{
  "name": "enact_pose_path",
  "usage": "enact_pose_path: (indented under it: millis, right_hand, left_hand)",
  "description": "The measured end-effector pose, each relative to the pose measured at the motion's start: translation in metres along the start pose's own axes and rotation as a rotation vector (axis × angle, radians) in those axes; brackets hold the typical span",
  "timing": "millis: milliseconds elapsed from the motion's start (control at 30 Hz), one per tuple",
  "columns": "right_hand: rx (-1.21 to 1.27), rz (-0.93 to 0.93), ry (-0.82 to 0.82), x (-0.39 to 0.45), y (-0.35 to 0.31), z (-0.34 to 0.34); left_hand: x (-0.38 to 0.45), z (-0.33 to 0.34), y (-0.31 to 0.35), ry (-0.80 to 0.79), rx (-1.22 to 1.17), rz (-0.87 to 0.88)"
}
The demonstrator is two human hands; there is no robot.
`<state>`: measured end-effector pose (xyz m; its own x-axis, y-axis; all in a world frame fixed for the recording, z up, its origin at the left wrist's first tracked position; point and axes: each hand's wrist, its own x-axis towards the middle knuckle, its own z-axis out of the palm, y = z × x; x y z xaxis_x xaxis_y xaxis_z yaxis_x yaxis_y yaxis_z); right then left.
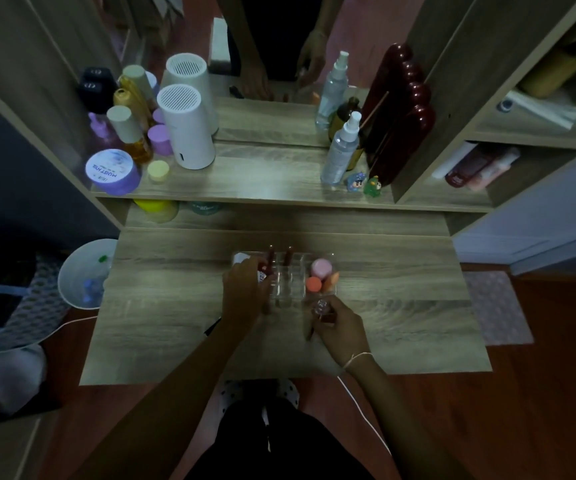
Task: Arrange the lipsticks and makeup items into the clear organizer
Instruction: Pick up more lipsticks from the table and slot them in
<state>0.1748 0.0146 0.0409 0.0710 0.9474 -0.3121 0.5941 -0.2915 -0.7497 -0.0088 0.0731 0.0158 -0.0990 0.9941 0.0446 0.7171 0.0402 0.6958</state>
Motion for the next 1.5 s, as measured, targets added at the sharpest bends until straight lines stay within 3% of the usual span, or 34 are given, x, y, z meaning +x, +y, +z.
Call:
enact_pose_path:
  millis: [367, 533, 633, 767, 933, 1267, 1500]
  right_hand:
    - [0.043, -0.065, 0.017, 0.009, -0.018, -0.002]
    - [0.069, -0.143, 0.092, 0.021, -0.033, -0.011]
    - [0.101, -0.143, 0.137, 0.033, -0.04, -0.016]
    - [0.079, -0.173, 0.195, 0.048, -0.045, -0.018]
    - [0.056, -0.236, 0.243, 0.062, -0.051, -0.014]
    - [-0.12, -0.301, 0.208, 0.084, -0.048, 0.001]
    - [-0.178, -0.308, 0.145, 0.091, -0.048, 0.01]
  left_hand:
    - [-0.016, -0.009, 0.003, 0.11, -0.036, 0.092]
    - [-0.033, -0.008, -0.002, 0.059, 0.004, -0.049]
    - [-0.043, -0.007, -0.003, 0.092, 0.054, 0.16]
    - [-0.063, -0.001, -0.002, -0.049, 0.13, 0.356]
    - [-0.069, 0.006, -0.01, -0.3, 0.235, 0.376]
    - [-0.069, 0.022, -0.037, -0.489, 0.508, 0.409]
    - [-0.071, 0.023, -0.037, -0.472, 0.447, 0.405]
